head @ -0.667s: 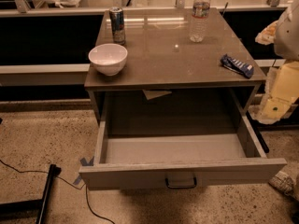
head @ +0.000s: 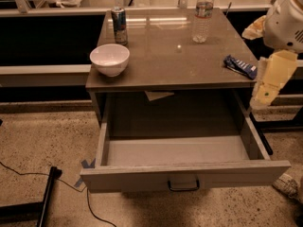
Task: Place rxbar blueberry into top drawer
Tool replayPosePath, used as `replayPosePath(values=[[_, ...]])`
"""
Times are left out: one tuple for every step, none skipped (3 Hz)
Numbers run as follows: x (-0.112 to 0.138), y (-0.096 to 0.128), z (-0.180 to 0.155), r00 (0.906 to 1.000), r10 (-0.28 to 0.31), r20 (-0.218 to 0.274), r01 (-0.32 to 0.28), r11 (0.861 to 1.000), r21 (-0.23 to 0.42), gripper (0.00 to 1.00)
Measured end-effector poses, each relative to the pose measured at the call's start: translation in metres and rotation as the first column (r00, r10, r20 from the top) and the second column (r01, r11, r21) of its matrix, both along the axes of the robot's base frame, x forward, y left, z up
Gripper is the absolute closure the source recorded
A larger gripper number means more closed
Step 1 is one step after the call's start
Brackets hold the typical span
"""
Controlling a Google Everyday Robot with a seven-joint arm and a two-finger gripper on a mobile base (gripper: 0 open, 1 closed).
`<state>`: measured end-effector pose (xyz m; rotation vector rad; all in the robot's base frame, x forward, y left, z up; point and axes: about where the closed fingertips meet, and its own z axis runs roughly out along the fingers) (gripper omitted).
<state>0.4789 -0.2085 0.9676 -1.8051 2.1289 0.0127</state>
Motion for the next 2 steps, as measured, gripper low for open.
replayPosePath(values=[[0.047,0.004,-0.007,0.9988,0.047,0.013,-0.048,0.997,0.066,0.0],[0.149,-0.028,-0.038,0.9968,-0.038,0.071,0.027,0.988,0.152,0.0]])
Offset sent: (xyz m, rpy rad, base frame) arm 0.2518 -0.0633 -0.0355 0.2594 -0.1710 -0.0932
